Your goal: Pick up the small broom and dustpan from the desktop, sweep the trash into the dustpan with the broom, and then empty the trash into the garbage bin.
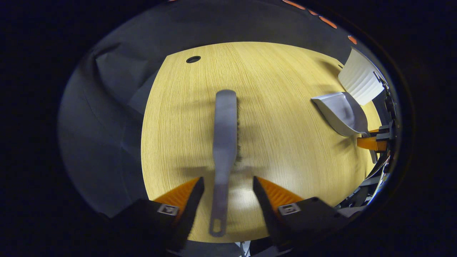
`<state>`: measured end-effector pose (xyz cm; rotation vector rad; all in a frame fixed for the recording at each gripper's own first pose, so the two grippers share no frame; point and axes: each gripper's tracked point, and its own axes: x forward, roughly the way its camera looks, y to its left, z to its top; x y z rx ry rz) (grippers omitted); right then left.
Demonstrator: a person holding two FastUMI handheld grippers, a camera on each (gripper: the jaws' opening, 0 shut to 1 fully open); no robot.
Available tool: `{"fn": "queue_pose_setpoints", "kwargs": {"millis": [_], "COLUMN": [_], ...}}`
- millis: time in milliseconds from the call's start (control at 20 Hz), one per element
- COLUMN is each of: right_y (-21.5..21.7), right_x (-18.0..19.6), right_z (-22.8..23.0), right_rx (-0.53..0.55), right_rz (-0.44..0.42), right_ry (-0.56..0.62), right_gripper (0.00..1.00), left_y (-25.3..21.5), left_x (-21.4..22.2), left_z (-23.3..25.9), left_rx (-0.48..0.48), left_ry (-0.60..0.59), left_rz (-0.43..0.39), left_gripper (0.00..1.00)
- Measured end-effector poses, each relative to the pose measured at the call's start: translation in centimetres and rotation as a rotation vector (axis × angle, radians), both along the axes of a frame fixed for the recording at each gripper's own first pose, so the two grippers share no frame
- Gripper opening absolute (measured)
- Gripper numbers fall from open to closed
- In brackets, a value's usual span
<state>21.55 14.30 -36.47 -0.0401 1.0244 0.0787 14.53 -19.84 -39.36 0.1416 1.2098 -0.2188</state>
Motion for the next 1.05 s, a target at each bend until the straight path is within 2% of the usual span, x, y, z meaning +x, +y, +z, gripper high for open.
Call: {"fn": "queue_pose_setpoints", "kwargs": {"millis": [50,100,200,350,500,600,800,850,1050], "right_y": [0.0,0.1,0.6,0.9,1.3,1.6,3.2,3.6,4.1], "right_x": [-0.2,-0.4,-1.2,-1.9,-1.8,-1.5,-1.2,-1.2,-1.2], "right_z": [0.2,0.2,0.7,3.4,8.1,12.0,19.8,21.8,27.7], "right_rx": [0.002,0.001,0.003,0.011,0.023,0.024,0.053,0.067,0.073], "right_rz": [0.003,0.009,0.018,0.029,0.036,0.046,0.065,0.07,0.072], "right_ry": [-0.004,-0.008,-0.012,-0.067,-0.165,-0.251,-0.441,-0.489,-0.661], "right_gripper": [0.6,0.83,0.99,0.98,0.98,0.98,0.99,0.98,0.98], "left_y": [0.3,0.5,1.6,2.9,3.7,3.9,3.0,3.7,4.5], "left_x": [-0.1,-0.3,-0.7,-0.3,1.8,2.9,2.2,1.6,2.0], "left_z": [0.3,0.7,2.0,7.0,12.7,17.2,23.6,21.9,21.1], "left_rx": [0.0,0.001,0.009,0.002,-0.018,-0.034,-0.071,-0.08,-0.14], "left_ry": [-0.002,-0.005,-0.027,-0.096,-0.196,-0.283,-0.51,-0.573,-0.754], "left_rz": [0.004,0.007,0.008,0.015,0.03,0.036,0.049,0.061,0.105], "left_gripper": [1.0,1.0,1.0,1.0,1.0,1.0,1.0,1.0,1.0]}}
